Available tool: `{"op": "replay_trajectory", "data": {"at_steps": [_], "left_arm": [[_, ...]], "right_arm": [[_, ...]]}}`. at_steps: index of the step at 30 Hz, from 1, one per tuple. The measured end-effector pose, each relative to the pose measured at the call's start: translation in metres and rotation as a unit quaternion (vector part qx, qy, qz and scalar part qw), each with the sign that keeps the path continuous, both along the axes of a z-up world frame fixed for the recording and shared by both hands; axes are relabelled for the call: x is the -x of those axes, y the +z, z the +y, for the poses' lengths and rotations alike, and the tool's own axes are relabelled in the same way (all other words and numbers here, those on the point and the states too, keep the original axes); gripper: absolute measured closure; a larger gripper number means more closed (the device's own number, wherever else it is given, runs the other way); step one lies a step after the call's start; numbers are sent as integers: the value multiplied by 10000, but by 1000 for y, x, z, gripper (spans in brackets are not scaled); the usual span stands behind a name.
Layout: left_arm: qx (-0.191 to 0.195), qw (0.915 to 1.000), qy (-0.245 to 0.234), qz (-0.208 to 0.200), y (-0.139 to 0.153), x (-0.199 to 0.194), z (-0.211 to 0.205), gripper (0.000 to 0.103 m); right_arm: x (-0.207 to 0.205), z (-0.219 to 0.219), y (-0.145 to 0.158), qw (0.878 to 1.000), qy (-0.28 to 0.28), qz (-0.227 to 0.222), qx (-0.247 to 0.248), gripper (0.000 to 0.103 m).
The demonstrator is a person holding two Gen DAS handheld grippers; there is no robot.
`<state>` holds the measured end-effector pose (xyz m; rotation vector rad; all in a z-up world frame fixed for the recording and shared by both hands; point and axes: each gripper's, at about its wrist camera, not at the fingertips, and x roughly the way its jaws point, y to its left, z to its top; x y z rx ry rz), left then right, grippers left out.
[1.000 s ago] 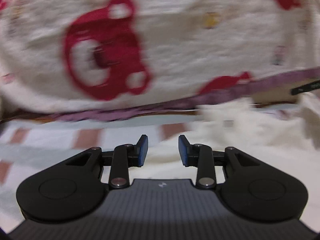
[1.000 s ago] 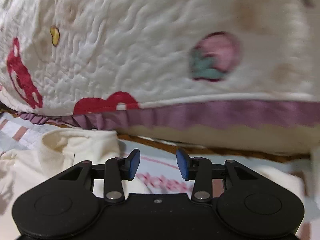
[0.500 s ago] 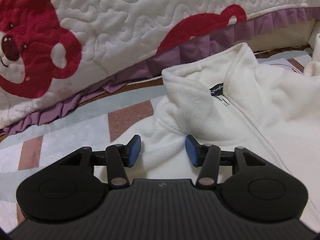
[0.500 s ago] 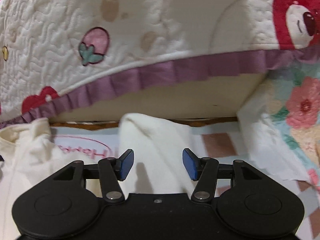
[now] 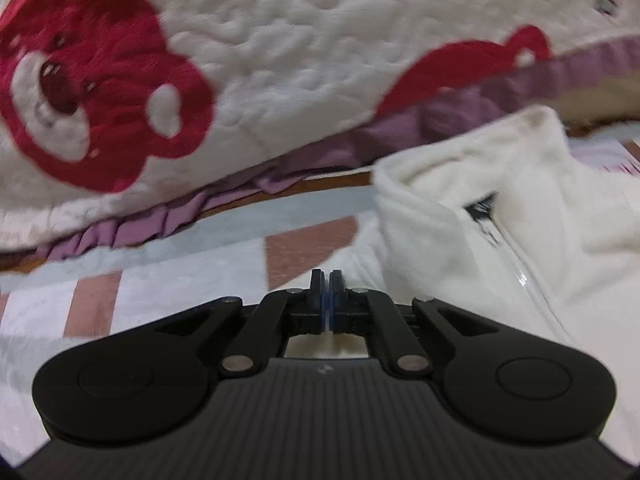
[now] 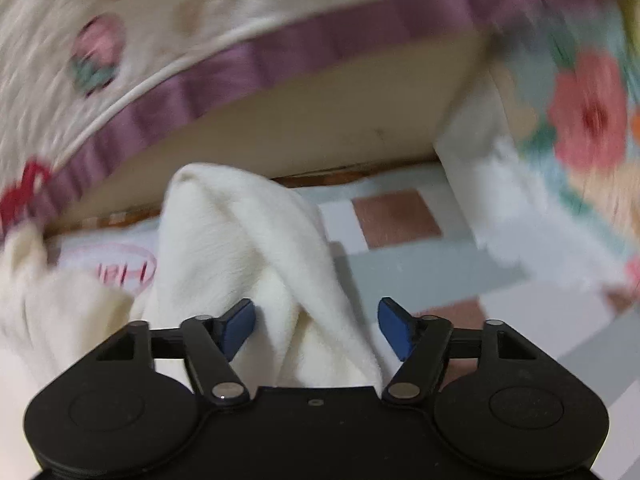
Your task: Fold clothes
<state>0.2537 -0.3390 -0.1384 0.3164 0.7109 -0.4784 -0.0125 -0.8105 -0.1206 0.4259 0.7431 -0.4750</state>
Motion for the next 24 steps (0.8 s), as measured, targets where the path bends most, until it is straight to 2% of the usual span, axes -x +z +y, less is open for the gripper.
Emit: {"op": "replay_trajectory", "data": {"at_steps": [2,3,4,5,6,7,9,12,16,18,20,22,24], "left_arm": [[102,9996,253,-18,6,4,1,101],[158,9989,439,-50,12,7,4,100],[214,9978,625,-81,18,11,6,96],[401,9965,733,-29,22,20,10,87],[659,9946,799,67,27,32,13,79],[917,9919,864,164,31,43,16,64],[1031,9930,539,225,38,72,11,63],[811,9965,100,167,52,113,1,62],[792,9960,-262,307,74,145,-11,57],[674,9967,-369,244,80,153,-23,56],[410,9984,-374,-62,82,163,-37,56],[103,9983,-62,-576,78,172,-50,56],[111,9981,120,-596,72,172,-58,57]], "right_arm": [[6,-12,-3,9993,-203,-196,-257,25],[9,-15,-3,9990,-202,-270,-298,33],[13,-17,-3,9986,-201,-345,-338,73],[17,-20,-3,9982,-201,-419,-379,96],[20,-23,-2,9977,-200,-493,-420,97],[24,-26,-2,9971,-200,-567,-460,97],[33,-19,10,9978,-61,-663,-77,97],[48,-9,33,9955,128,-767,533,97],[65,-4,72,9859,461,-798,1397,97],[69,-2,90,9780,691,-617,1869,97],[78,-6,107,9712,813,-343,2215,98],[85,-13,114,9557,937,32,2791,98],[91,-22,118,9387,1040,380,3266,98]]}}
